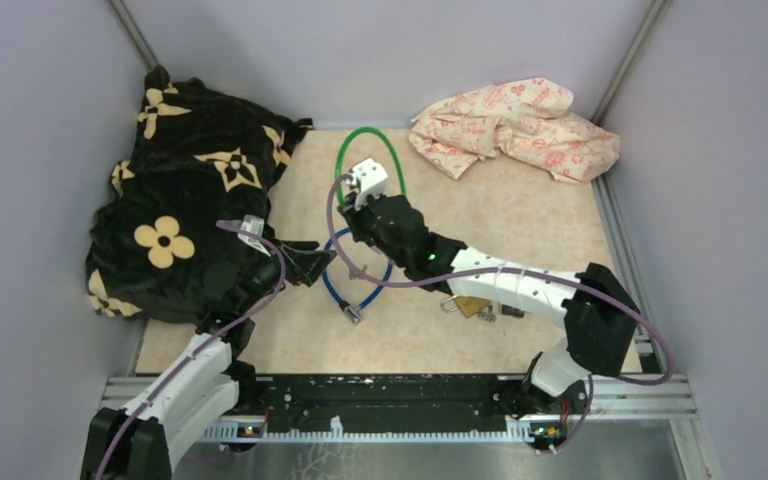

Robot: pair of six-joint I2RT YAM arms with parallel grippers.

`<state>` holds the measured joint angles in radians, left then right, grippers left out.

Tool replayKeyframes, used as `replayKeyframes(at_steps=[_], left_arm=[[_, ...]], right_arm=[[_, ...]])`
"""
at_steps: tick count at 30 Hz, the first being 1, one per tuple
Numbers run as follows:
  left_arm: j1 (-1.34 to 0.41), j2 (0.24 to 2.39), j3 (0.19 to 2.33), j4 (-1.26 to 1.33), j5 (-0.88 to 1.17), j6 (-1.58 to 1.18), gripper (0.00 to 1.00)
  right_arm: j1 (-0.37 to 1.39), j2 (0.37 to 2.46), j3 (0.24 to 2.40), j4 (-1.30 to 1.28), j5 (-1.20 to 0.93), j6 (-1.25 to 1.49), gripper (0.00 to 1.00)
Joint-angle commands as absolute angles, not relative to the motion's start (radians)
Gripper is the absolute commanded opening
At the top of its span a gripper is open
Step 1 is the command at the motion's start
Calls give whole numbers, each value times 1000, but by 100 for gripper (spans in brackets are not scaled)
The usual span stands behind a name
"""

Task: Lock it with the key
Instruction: Pick up the lock from the center of the board.

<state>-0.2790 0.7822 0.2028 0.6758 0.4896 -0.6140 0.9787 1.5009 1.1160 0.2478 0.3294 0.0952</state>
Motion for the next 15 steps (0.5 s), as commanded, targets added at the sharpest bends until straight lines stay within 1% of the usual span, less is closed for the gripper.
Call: replayKeyframes(at_steps=[1,4,8,12,15], left_arm=[[-301,785,230,748,479,-569,86],[-318,786,233,759,446,-575,85],[-321,776,242,762,378,-570,75],[-320,775,242,780,347,-555,71],[-321,769,241,774,295,-549,65]], right_arm=[[1055,1543,1231,445,369,27,0],[1093,1582,1267,477,374,6,0],[1133,1617,1297,507,371,-32,0],[1148,1628,1314,504,330,-22,0],[1157,1635,1325,495,292,-20,0]])
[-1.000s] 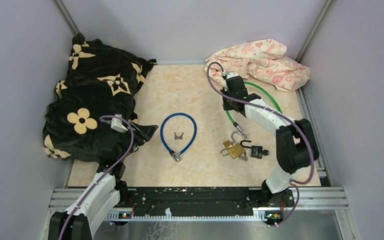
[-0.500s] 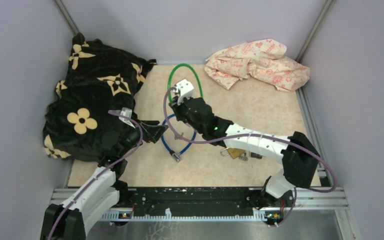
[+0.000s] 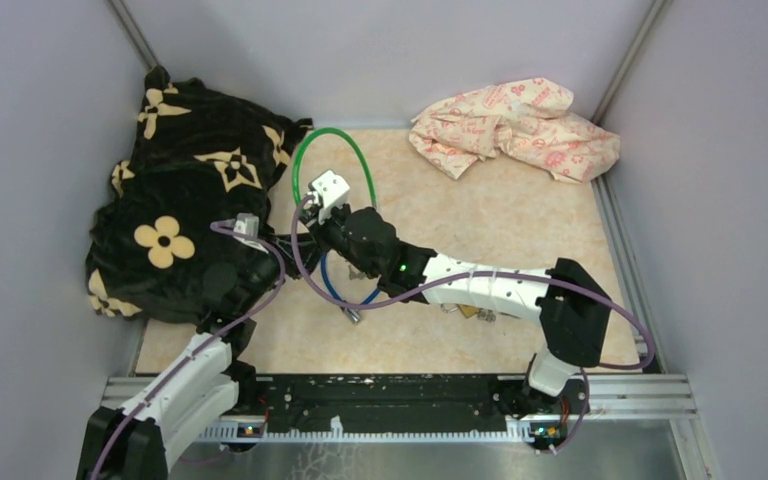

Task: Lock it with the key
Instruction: Pick up the lock from the center of the board, then lock the lock.

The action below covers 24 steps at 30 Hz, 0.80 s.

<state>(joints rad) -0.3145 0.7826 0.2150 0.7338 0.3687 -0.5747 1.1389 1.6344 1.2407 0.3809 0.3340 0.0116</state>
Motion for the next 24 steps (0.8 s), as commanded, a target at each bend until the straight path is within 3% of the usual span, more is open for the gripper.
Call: replayKeyframes(at_steps=[1,5,9,11,13,17,21,22,24], left_arm=[[-320,769,242,778,283,-546,63],[-319,768,247,787,266,-520,56],[-309,760,250,779,190,-509,62],[-307,757,250,788,203,-495,58],[-307,757,249,788,200,-492,47],[-298,752,251,785,215,-484,1],[-263,717,247,772,247,-561,0],[-248,705,240,774,258,-584,0],[-216,679,224,790,282,-610,0]], right_arm=[[1161,1636,1326,491,284,-21,0],[1164,1634,1326,474,214,-8,0],[1174,1632,1339,447,196,-9,0],[1174,1628,1328,451,192,-7,0],[1175,1626,1327,450,170,-7,0],[1175,1628,1327,432,79,-8,0],[1144,1596,1321,356,-95,-51,0],[1125,1577,1318,328,-135,-65,26],[1051,1521,1295,285,-199,-85,69]])
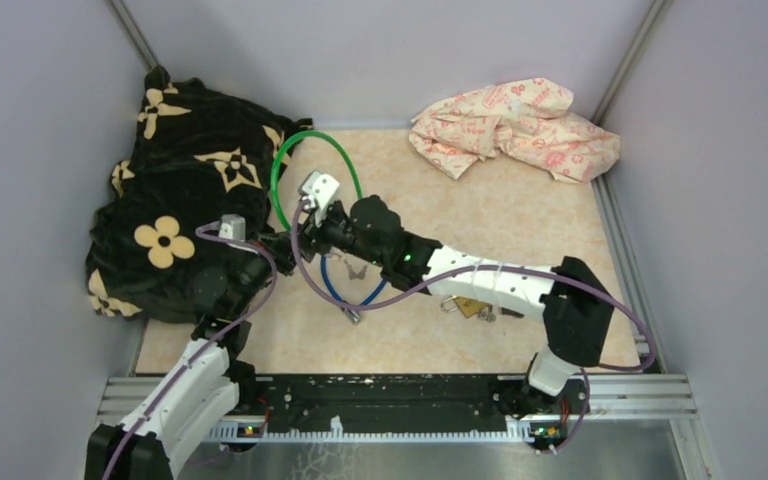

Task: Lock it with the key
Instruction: Lock the lock.

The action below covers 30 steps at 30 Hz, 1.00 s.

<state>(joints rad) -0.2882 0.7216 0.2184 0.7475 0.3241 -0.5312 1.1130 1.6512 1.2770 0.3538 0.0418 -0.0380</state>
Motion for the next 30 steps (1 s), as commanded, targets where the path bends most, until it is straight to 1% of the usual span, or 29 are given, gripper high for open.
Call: replayKeyframes(at_steps=[1,2,3,5,7,9,14,18,21,24,27,30], left_arm=[[-197,664,214,807,296,-611,0],[-178,649,204,830,315,-608,0],[-150,633,195,856,338,-602,0],[-109,604,180,910,394,-603,0],[-71,578,171,972,442,-616,0],[-36,548,172,1011,486,-630,0],[-6,493,190,1058,616,-642,0],[-7,484,213,1033,756,-636,0],[-6,469,250,967,868,-601,0],[-6,468,280,944,906,-563,0],[-6,480,294,946,897,-559,0],[-6,488,297,940,883,-549,0]], right_arm=[[1007,1490,1277,270,-244,-85,86],[955,1465,1266,251,-320,-65,93],[895,1446,1261,231,-371,-32,96],[784,1436,1235,238,-450,63,97],[729,1456,1211,256,-440,103,97],[723,1500,1213,255,-430,95,97],[716,1697,1322,284,-534,123,98],[708,1827,1415,375,-636,120,98],[705,1899,1463,410,-650,141,98],[688,1928,1474,417,-621,211,96],[660,1895,1385,525,-638,282,95],[640,1844,1324,526,-633,282,94]])
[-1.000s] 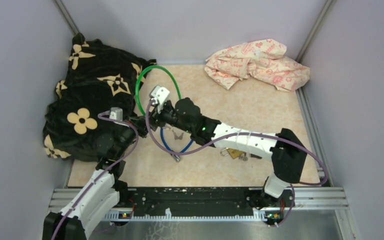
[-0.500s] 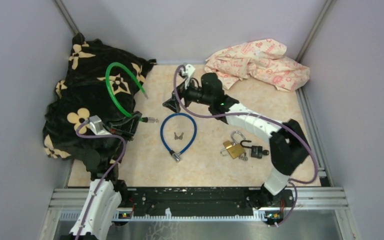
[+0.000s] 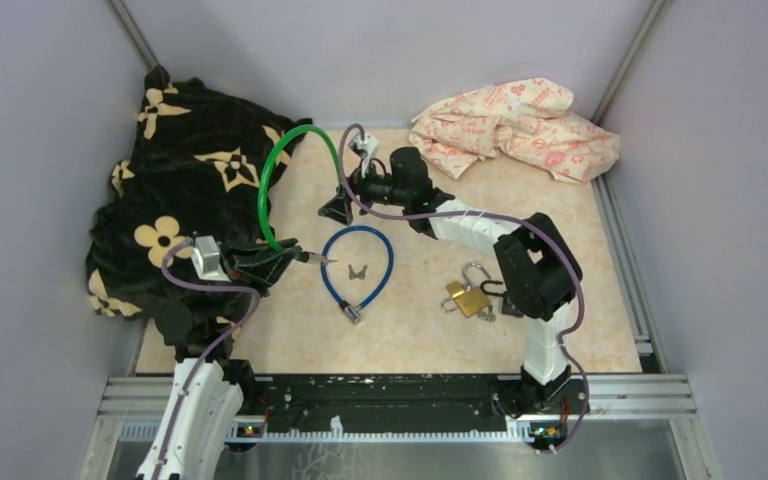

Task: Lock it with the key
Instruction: Lock the lock.

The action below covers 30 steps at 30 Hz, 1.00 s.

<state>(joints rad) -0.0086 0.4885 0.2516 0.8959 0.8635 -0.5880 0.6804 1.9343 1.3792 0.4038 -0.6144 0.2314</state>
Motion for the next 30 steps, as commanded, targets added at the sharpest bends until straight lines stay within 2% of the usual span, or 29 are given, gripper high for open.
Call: replayKeyframes(at_steps=[1,8,19,24,26,30], left_arm=[[-7,489,298,940,875,-545,0],[-7,498,304,957,895,-500,0],[-7,497,307,954,900,-507,0],[-6,498,302,958,889,-508,0],[-6,501,299,964,890,-507,0],[-6,504,299,969,887,-510,0]], right_arm=[[635,1822,1300,524,-636,267,94],[586,1694,1167,516,-629,215,93],[555,1712,1291,372,-535,185,89],[476,1662,1283,299,-702,182,88],[458,1646,1278,249,-701,171,88],[475,1619,1233,332,-776,169,88]])
